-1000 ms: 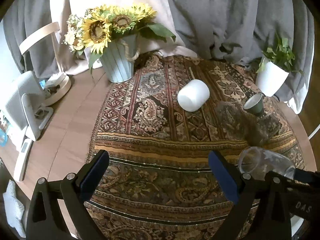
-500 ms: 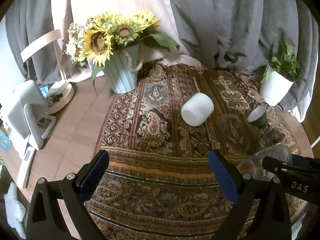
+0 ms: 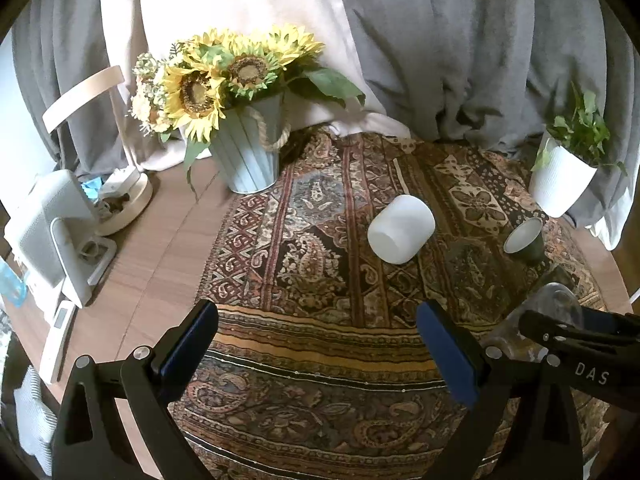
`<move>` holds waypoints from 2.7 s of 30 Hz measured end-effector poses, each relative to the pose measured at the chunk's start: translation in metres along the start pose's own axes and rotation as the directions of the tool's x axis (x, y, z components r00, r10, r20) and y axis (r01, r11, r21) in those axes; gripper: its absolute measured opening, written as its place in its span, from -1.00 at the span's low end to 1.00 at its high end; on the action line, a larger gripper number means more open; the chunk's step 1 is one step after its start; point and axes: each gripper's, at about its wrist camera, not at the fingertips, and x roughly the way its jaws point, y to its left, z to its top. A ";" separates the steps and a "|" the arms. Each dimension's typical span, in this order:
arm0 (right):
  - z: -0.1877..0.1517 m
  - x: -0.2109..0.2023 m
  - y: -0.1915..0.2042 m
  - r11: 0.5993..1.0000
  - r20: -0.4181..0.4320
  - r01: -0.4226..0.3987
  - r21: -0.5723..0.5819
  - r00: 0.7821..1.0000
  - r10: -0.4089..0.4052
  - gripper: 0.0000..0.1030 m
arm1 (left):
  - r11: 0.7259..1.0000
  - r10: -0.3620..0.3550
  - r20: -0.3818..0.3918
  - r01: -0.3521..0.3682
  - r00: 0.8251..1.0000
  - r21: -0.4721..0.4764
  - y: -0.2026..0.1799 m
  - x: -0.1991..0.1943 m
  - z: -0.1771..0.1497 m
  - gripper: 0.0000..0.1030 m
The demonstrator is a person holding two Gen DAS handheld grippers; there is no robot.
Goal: Flip cup upside down
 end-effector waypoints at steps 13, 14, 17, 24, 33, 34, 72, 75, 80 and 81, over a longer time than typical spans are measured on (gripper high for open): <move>-0.003 -0.004 0.003 0.996 0.027 -0.084 -0.008 0.996 0.084 0.38 | 1.000 0.007 0.015 -0.006 1.000 -0.015 0.003 -0.010 -0.004 0.97; -0.004 -0.003 0.004 0.997 0.024 -0.079 -0.011 0.997 0.079 0.38 | 1.000 0.010 0.016 -0.010 1.000 -0.017 0.004 -0.010 -0.005 0.97; -0.006 0.000 0.008 0.998 0.026 -0.067 -0.021 0.997 0.068 0.39 | 1.000 0.016 0.013 -0.016 1.000 -0.012 0.004 -0.011 -0.007 0.97; -0.010 0.000 0.010 0.998 0.023 -0.059 -0.027 0.998 0.059 0.60 | 0.999 0.033 0.018 -0.032 0.999 -0.018 0.007 -0.015 -0.011 0.97; -0.015 -0.013 0.011 0.998 0.066 -0.043 -0.039 0.997 0.046 0.72 | 0.998 0.052 0.036 -0.051 0.998 -0.033 0.009 -0.026 -0.011 0.99; -0.018 -0.018 0.009 0.998 0.072 -0.046 -0.031 0.996 0.048 0.72 | 0.998 0.050 0.038 -0.048 0.998 -0.042 0.010 -0.028 -0.011 0.99; -0.093 -0.184 -0.033 0.999 0.567 0.037 -0.002 0.823 -0.029 0.72 | 0.999 0.040 0.291 -0.035 0.956 -0.022 -0.032 -0.153 -0.023 1.00; -0.094 -0.187 -0.033 0.999 0.572 0.039 0.000 0.820 -0.032 0.72 | 0.999 0.036 0.296 -0.033 0.955 -0.017 -0.033 -0.155 -0.023 1.00; -0.095 -0.189 -0.034 0.999 0.573 0.040 0.006 0.819 -0.036 0.72 | 0.999 0.033 0.302 -0.031 0.953 -0.010 -0.035 -0.158 -0.023 1.00; -0.095 -0.189 -0.033 0.999 0.574 0.042 0.007 0.818 -0.039 0.72 | 0.999 0.032 0.302 -0.030 0.953 -0.010 -0.035 -0.158 -0.023 1.00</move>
